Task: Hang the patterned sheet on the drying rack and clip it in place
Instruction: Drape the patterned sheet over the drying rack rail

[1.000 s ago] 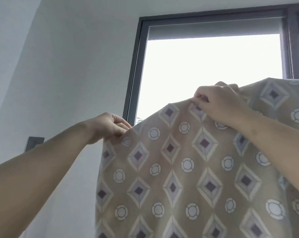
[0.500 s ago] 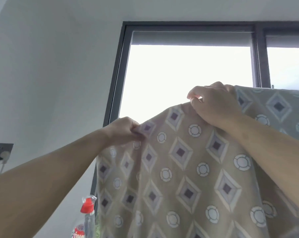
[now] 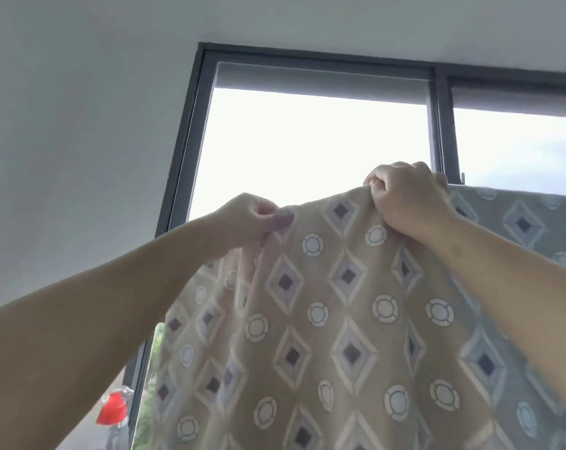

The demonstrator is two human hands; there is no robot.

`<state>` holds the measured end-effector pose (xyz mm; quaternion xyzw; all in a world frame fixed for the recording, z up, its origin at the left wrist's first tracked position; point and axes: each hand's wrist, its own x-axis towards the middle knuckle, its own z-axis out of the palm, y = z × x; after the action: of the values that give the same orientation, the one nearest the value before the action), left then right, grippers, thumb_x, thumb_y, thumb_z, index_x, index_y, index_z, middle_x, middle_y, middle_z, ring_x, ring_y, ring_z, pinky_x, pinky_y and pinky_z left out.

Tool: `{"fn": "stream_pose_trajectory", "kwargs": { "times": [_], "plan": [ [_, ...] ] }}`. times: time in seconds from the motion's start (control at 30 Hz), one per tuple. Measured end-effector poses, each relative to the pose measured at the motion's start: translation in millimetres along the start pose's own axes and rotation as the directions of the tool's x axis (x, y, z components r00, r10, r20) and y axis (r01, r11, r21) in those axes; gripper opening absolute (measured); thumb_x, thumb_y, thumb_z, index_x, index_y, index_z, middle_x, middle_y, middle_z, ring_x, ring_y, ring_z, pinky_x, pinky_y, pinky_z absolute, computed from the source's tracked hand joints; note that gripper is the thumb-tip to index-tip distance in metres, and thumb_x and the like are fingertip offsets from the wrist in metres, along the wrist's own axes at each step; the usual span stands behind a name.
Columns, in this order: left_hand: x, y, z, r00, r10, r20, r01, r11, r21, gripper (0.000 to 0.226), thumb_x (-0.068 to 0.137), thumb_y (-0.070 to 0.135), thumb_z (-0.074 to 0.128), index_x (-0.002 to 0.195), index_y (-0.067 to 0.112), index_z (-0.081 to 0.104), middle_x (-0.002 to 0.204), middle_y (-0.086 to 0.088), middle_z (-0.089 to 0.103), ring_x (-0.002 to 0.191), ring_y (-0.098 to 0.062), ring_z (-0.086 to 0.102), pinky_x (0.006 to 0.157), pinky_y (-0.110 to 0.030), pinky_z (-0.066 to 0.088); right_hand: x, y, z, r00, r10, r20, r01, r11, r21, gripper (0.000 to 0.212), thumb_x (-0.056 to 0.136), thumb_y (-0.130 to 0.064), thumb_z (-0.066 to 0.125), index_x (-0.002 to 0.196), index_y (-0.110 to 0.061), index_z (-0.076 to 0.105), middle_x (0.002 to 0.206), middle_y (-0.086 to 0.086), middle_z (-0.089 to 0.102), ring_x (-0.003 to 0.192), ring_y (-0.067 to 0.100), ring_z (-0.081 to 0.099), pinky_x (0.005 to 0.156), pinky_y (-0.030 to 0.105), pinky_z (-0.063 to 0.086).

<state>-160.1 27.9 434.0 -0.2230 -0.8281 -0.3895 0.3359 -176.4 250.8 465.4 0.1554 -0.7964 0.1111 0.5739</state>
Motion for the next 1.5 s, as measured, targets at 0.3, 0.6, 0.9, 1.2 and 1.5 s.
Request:
{"fn": "stream_pose_trajectory", "kwargs": {
  "times": [0.3, 0.6, 0.9, 1.2, 1.5],
  "plan": [
    [21.3, 40.9, -0.5, 0.747, 0.185, -0.639, -0.025, 0.967, 0.252, 0.040, 0.093, 0.036, 0.047, 0.062, 0.012, 0.054, 0.059, 0.002, 0.051, 0.059, -0.018, 0.048, 0.083, -0.039, 0.042, 22.3, -20.8, -16.1, 0.956, -0.005, -0.295, -0.005, 0.999, -0.033, 0.026, 0.095, -0.011, 0.036, 0.100, -0.010, 0.062, 0.101, 0.007, 0.062, 0.108, 0.027, 0.047, 0.094, 0.040, 0.030],
    [12.9, 38.2, 25.4, 0.970, 0.049, -0.239, -0.017, 0.991, 0.133, 0.020, 0.094, 0.023, 0.051, 0.080, 0.014, 0.062, 0.083, -0.007, 0.065, 0.078, -0.022, 0.060, 0.074, -0.033, 0.052, 8.4, 2.7, -16.7, 0.992, 0.104, -0.068, -0.090, 0.978, 0.188, 0.023, 0.094, -0.018, 0.040, 0.097, -0.016, 0.062, 0.088, -0.002, 0.060, 0.090, 0.021, 0.050, 0.093, 0.038, 0.027],
    [-17.8, 31.6, 72.7, 0.821, 0.322, -0.472, -0.031, 0.850, 0.526, 0.028, 0.094, 0.036, 0.041, 0.117, 0.028, 0.054, 0.124, 0.003, 0.056, 0.117, -0.020, 0.049, 0.102, -0.047, 0.034, -58.8, 16.3, 0.2, 0.980, -0.023, -0.200, 0.072, 0.967, 0.245, 0.022, 0.096, -0.029, 0.042, 0.108, -0.024, 0.060, 0.119, -0.007, 0.056, 0.117, 0.022, 0.044, 0.098, 0.037, 0.033],
    [-85.7, 11.7, 170.8, 0.757, 0.589, -0.282, -0.343, 0.727, 0.595, 0.023, 0.079, 0.024, 0.050, 0.085, 0.012, 0.069, 0.081, -0.002, 0.066, 0.079, -0.029, 0.060, 0.069, -0.034, 0.045, -148.3, 51.0, 29.6, 0.992, 0.116, -0.043, -0.087, 0.900, 0.427, 0.034, 0.079, -0.025, 0.047, 0.106, -0.017, 0.065, 0.108, 0.004, 0.064, 0.105, 0.027, 0.056, 0.093, 0.045, 0.043],
    [-175.8, -2.0, 273.4, 0.989, 0.150, -0.001, -0.147, 0.971, 0.188, 0.018, 0.085, 0.036, 0.046, 0.081, 0.022, 0.057, 0.068, 0.005, 0.061, 0.066, -0.022, 0.058, 0.059, -0.037, 0.049, -278.2, 105.8, 32.0, 0.909, 0.357, 0.216, -0.417, 0.783, 0.462, 0.021, 0.088, -0.008, 0.056, 0.107, -0.010, 0.064, 0.096, -0.002, 0.060, 0.088, 0.012, 0.055, 0.075, 0.007, 0.038]
  ]
}}
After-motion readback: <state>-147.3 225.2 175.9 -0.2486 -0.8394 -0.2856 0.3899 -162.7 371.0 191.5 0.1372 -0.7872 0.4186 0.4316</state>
